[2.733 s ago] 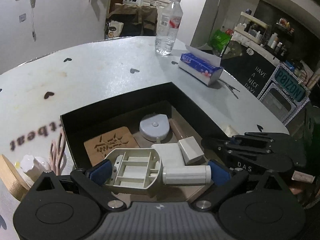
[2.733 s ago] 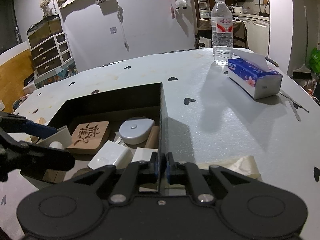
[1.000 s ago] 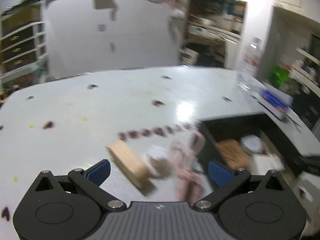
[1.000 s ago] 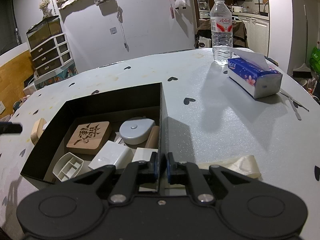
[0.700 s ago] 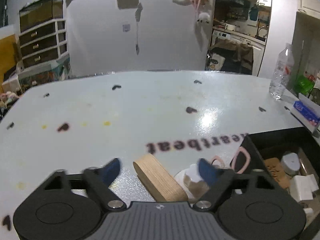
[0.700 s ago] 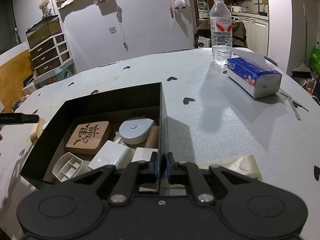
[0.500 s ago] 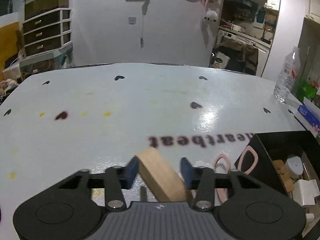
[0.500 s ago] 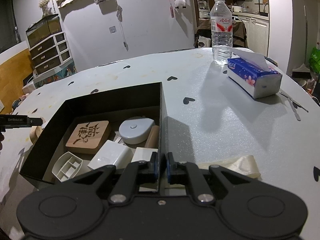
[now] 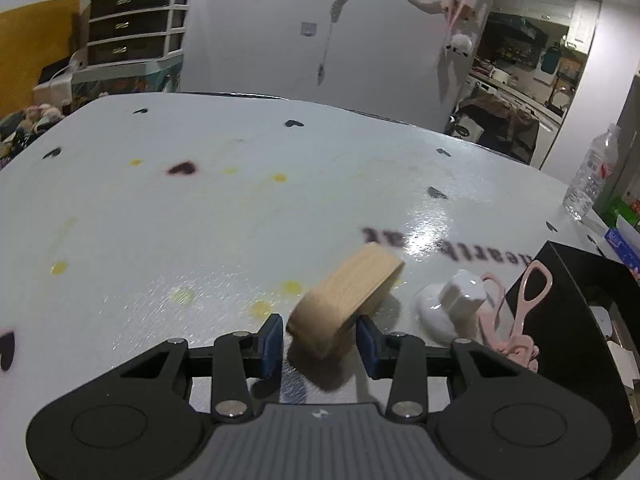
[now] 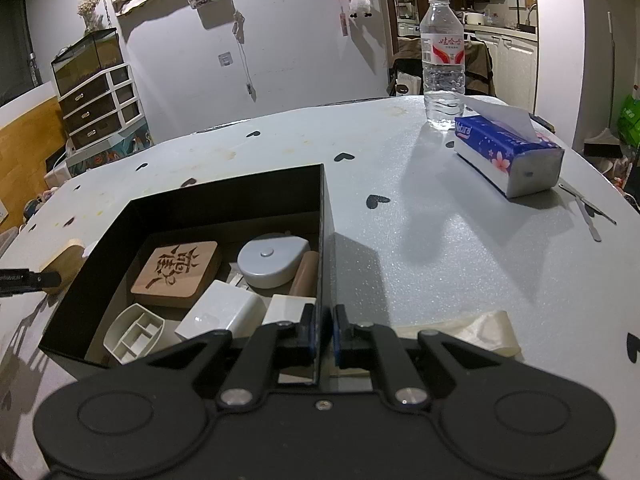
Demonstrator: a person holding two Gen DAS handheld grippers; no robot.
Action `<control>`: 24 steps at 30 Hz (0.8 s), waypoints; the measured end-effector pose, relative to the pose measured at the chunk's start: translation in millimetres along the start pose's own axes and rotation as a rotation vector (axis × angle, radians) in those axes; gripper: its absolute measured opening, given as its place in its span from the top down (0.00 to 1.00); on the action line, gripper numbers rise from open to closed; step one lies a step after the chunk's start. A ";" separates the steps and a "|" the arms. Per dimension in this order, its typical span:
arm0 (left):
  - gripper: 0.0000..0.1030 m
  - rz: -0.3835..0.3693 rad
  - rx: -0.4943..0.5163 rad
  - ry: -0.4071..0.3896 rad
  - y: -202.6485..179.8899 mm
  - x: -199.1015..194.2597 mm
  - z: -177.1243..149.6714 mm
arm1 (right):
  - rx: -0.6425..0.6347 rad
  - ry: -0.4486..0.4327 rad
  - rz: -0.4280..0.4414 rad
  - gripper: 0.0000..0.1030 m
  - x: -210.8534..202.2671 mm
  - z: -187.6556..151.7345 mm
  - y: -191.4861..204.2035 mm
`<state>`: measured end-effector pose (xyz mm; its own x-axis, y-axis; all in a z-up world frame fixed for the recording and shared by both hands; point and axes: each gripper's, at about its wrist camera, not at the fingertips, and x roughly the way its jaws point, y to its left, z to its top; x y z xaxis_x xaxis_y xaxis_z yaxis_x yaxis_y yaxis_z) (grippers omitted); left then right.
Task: Organize rigid objects
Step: 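Move the left gripper to the oval wooden block and grasp it, then lift the wooden block with the left gripper and turn it upright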
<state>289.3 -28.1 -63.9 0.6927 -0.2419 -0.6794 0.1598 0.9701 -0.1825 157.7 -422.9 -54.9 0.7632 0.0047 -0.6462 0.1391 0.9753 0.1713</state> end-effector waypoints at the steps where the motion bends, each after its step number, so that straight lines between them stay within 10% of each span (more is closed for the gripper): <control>1: 0.64 -0.011 -0.005 -0.009 2.5 -1.6 -1.7 | -0.001 0.000 0.000 0.92 0.0 0.0 0.0; 14: 0.65 -0.107 0.190 0.033 -34.1 -12.0 -3.1 | -0.001 0.000 -0.002 0.92 -0.2 0.0 0.2; 19: 0.38 -0.087 0.175 -0.004 -40.2 -10.8 3.7 | -0.002 0.001 0.000 0.92 -0.3 -0.3 0.1; 24: 0.47 -0.075 0.151 -0.027 -44.6 -1.8 19.5 | -0.005 0.003 -0.001 0.92 -0.3 -0.1 1.2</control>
<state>294.6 -70.5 -40.7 0.6931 -0.3154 -0.6481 0.3143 0.9414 -0.1220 157.5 -421.6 -54.5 0.7613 0.0040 -0.6483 0.1370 0.9764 0.1669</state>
